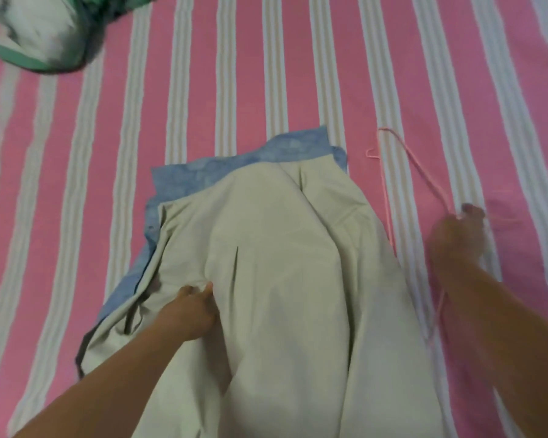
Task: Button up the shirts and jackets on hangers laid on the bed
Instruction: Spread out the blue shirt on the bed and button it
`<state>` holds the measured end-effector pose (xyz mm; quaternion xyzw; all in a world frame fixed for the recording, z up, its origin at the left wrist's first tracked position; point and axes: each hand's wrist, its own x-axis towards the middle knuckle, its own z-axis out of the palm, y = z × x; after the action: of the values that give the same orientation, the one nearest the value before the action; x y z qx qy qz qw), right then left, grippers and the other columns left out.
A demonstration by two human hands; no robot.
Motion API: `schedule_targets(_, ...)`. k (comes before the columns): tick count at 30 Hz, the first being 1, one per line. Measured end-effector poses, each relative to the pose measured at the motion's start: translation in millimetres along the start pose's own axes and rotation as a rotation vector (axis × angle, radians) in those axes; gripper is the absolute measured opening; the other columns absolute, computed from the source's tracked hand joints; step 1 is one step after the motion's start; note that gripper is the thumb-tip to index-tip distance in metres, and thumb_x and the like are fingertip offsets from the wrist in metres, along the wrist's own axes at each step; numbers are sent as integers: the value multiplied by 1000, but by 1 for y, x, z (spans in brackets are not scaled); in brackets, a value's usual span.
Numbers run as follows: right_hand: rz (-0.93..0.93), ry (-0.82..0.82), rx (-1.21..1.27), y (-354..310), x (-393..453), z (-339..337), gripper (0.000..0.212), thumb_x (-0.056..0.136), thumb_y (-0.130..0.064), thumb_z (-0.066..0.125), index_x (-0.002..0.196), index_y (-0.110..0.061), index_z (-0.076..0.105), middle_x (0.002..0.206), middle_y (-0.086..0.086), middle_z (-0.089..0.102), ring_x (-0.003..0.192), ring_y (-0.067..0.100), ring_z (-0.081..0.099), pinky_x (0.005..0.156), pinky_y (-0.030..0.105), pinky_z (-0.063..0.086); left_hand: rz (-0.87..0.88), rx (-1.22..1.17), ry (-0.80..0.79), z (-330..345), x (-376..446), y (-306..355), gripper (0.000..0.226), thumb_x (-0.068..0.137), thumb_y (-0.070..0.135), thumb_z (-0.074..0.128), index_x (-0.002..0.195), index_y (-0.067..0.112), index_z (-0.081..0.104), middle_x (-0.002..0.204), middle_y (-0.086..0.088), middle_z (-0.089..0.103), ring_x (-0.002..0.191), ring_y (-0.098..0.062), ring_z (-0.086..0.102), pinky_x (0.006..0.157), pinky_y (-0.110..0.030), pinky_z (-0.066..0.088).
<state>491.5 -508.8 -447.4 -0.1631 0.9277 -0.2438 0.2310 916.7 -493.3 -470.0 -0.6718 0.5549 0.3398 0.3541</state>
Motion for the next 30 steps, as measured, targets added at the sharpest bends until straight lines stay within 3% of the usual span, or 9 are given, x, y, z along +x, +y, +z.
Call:
schedule_targets(6, -535, 66, 15, -100, -49, 16, 30, 106, -37, 38, 93, -14, 53, 83, 16, 58, 79, 35, 52, 67, 40, 34, 157, 64, 99, -7, 6, -16, 43, 91, 46, 36, 126, 36, 59, 126, -2, 59, 117, -29, 59, 94, -39, 51)
schedule_targets(10, -835, -275, -53, -141, -110, 59, 43, 103, -39, 48, 72, -11, 48, 63, 2, 48, 66, 25, 47, 60, 38, 30, 210, -19, 656, -28, 17, -59, 23, 83, 29, 54, 99, 22, 68, 104, -10, 59, 95, -36, 56, 80, -45, 44)
schedule_targets(13, -958, -525, -361, -153, -147, 105, 52, 100, -51, 47, 63, -16, 48, 60, -1, 53, 67, 22, 53, 61, 37, 36, -13, -228, 634, -40, 48, -114, 43, 84, 32, 67, 124, 23, 54, 115, -15, 54, 101, -38, 54, 84, -48, 43)
schedule_targets(16, -971, -608, -694, -161, -160, 143, 51, 100, -56, 41, 62, -23, 50, 67, -7, 52, 77, 23, 51, 69, 37, 39, 8, -554, 499, -56, 83, -160, 14, 98, 30, 59, 93, 18, 58, 85, -9, 62, 89, -39, 65, 68, -37, 43)
schedule_targets(17, -952, -642, -695, -164, -162, 151, 51, 100, -55, 43, 62, -22, 50, 66, -7, 51, 77, 23, 51, 69, 38, 39, 61, -621, 506, -66, 89, -173, 26, 102, 31, 55, 82, 14, 58, 78, -11, 61, 86, -40, 65, 66, -36, 40)
schedule_targets(22, -999, -739, -560, -202, -180, 204, 50, 100, -46, 52, 66, -10, 57, 63, 4, 56, 65, 19, 51, 63, 35, 39, 10, -837, 1027, -146, 75, -244, 40, 102, 31, 52, 69, 8, 48, 63, -9, 48, 67, -31, 48, 61, -40, 32)
schedule_targets(24, -1000, -767, -543, -215, -192, 230, 48, 100, -43, 54, 68, -8, 58, 65, 8, 56, 65, 22, 50, 63, 37, 39, 93, -1039, 938, -175, 69, -261, 39, 98, 41, 55, 79, 7, 57, 68, -6, 54, 67, -24, 49, 63, -38, 35)
schedule_targets(27, -988, -741, -691, -215, -205, 264, 40, 102, -44, 50, 73, -18, 59, 78, 4, 61, 76, 25, 52, 67, 36, 38, 161, -1238, 353, -178, 71, -269, 35, 94, 50, 61, 99, 17, 71, 86, 1, 75, 79, -21, 68, 69, -34, 50)
schedule_targets(30, -912, -663, -762, -188, -200, 283, 32, 103, -39, 51, 89, -15, 67, 101, 14, 69, 87, 29, 56, 72, 32, 33, 90, -709, 165, -133, 96, -281, 29, 84, 34, 75, 104, 15, 69, 99, -7, 75, 84, -27, 70, 74, -37, 55)
